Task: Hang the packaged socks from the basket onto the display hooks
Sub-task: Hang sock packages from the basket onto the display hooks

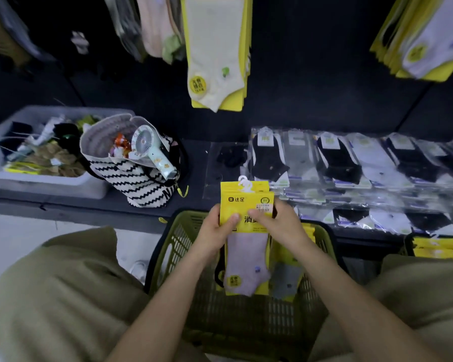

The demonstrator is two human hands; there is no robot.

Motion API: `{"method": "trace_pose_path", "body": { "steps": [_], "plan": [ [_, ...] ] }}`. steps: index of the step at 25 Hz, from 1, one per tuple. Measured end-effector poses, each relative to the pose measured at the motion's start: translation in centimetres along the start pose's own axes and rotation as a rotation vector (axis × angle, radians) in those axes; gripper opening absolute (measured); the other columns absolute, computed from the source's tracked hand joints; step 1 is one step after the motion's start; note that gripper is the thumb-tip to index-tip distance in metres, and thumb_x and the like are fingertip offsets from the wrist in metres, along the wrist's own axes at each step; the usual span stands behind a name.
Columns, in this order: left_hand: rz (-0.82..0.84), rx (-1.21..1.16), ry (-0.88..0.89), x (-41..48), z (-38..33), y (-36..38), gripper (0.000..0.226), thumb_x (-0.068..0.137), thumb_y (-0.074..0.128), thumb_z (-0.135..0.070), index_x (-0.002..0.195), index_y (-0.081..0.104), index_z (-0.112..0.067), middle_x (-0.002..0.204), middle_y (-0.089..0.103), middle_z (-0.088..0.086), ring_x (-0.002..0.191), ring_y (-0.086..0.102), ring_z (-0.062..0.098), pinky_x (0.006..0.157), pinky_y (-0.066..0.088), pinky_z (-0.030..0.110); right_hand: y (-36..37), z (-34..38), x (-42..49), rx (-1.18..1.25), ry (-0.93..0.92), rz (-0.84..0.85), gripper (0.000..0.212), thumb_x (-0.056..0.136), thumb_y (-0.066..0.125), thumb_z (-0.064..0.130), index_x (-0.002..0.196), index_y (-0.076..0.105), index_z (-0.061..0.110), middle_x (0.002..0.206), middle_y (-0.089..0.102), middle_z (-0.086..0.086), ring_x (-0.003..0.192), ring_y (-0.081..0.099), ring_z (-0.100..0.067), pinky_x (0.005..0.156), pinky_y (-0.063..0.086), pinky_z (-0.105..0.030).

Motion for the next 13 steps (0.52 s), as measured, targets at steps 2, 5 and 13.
{"method": "trace_pose_path", "body": {
  "steps": [2, 5, 13],
  "plan": [
    [-0.042, -0.102, 0.036, 0.7, -3.2, -0.3, 0.027, 0.083, 0.064, -0.022, 0.109, 0.055, -0.02, 0.106, 0.068, 0.0, 0.094, 0.067, 0.015, 0.077, 0.055, 0.027, -1.2, 3.3, 1.5, 0.123, -0.008, -0.079, 0.038, 0.072, 0.079, 0.028, 0.102, 0.056, 0.023, 0.094, 0.068, 0.005, 0.087, 0.065, -0.011, 0.077, 0.054, -0.032],
    [-0.066, -0.178, 0.105, 1.8, -8.0, -0.9, 0.039, 0.064, 0.072, -0.035, 0.1, 0.057, -0.028, 0.091, 0.073, -0.011, 0.083, 0.07, 0.005, 0.064, 0.053, 0.018, -2.8, 7.5, 3.1, 0.243, -0.086, -0.165, 0.028, 0.069, 0.081, 0.024, 0.088, 0.059, 0.023, 0.084, 0.071, 0.008, 0.081, 0.067, -0.01, 0.067, 0.055, -0.026],
    [0.01, -0.104, 0.434, 5.5, -20.4, -3.5, 0.034, 0.075, 0.058, -0.044, 0.104, 0.058, -0.026, 0.1, 0.072, -0.011, 0.092, 0.067, 0.003, 0.07, 0.05, 0.013, -7.5, 18.4, 6.5, 0.239, -0.345, -0.243, 0.012, 0.077, 0.074, 0.02, 0.077, 0.065, 0.028, 0.074, 0.072, 0.016, 0.071, 0.068, -0.001, 0.061, 0.055, -0.019]
  ]
}}
Point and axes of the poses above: each hand's wrist, its own x-axis towards the middle knuckle, its own y-axis out of the palm, z = x × y, the point moved 2 cm from there along x, towards the middle knuckle
